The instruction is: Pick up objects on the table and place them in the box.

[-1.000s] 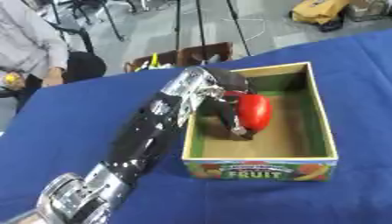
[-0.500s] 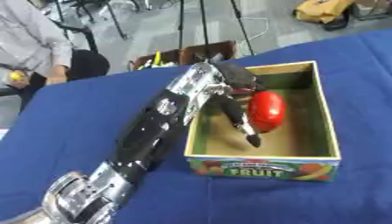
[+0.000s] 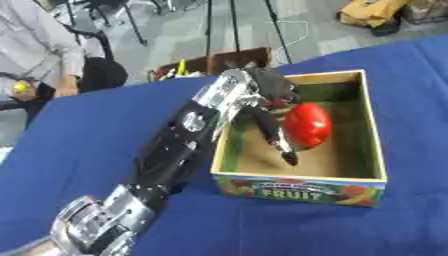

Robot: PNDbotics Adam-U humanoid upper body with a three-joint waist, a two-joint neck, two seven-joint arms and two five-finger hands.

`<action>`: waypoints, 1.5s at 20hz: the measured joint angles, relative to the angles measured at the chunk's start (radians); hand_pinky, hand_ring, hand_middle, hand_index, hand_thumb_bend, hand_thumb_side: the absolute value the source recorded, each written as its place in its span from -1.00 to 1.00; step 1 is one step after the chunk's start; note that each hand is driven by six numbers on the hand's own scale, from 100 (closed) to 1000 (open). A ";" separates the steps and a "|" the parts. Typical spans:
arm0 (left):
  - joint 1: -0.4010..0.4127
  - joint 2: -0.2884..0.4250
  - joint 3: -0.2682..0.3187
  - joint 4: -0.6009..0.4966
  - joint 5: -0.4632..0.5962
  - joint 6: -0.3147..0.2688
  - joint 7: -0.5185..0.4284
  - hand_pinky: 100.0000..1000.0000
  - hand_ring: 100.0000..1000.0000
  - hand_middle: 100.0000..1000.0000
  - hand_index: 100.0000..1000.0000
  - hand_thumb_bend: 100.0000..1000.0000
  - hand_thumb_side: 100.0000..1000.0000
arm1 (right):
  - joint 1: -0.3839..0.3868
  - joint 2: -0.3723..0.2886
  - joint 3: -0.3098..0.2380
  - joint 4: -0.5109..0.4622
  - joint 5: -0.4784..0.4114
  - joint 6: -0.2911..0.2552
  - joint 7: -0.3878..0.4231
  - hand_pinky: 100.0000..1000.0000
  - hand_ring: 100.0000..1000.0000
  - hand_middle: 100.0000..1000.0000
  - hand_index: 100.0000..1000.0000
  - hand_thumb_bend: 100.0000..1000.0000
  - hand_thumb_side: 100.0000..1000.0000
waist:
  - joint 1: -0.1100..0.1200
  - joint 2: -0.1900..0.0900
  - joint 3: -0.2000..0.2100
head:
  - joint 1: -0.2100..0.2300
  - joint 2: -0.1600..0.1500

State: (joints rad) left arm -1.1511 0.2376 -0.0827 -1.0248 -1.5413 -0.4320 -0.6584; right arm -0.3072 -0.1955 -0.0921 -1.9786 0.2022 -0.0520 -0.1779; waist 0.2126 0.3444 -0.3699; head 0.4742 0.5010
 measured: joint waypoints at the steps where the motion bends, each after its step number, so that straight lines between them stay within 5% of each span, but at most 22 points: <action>1: 0.000 0.000 0.000 -0.005 0.000 -0.002 0.002 0.43 0.50 0.75 0.88 1.00 1.00 | 0.000 0.000 0.000 0.000 0.000 0.000 0.000 -0.72 -1.00 -0.72 -0.27 -0.85 0.31 | 0.000 0.000 0.000 | 0.000 0.000; 7: 0.028 0.018 0.003 -0.113 0.070 -0.010 0.010 0.27 0.36 0.62 0.78 1.00 1.00 | 0.009 0.000 -0.004 0.000 0.000 0.004 -0.008 -0.72 -1.00 -0.72 -0.27 -0.85 0.31 | 0.000 -0.011 0.018 | -0.015 0.000; 15: 0.038 0.070 0.033 -0.328 0.387 0.036 -0.025 0.02 0.19 0.50 0.76 1.00 1.00 | 0.017 0.000 -0.010 0.000 0.006 0.006 -0.020 -0.72 -1.00 -0.71 -0.27 -0.87 0.31 | -0.009 -0.027 0.034 | -0.086 0.001; 24: 0.100 0.180 0.093 -0.507 0.841 0.174 -0.031 -0.36 -0.04 0.25 0.66 0.82 1.00 | 0.022 -0.001 -0.019 0.000 0.002 0.006 -0.040 -0.72 -1.00 -0.70 -0.27 -0.89 0.31 | -0.025 -0.045 0.072 | -0.169 0.034; 30: 0.181 0.253 0.157 -0.613 1.150 0.328 0.072 -0.48 -0.09 0.15 0.62 0.57 1.00 | 0.036 -0.002 -0.028 0.000 -0.001 0.007 -0.055 -0.72 -1.00 -0.70 -0.27 -0.90 0.31 | -0.044 -0.055 0.120 | -0.206 0.049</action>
State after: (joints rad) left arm -0.9700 0.4902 0.0745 -1.6376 -0.3911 -0.1043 -0.5859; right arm -0.2715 -0.1975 -0.1198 -1.9786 0.2011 -0.0452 -0.2326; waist 0.1691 0.2897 -0.2497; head 0.2682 0.5495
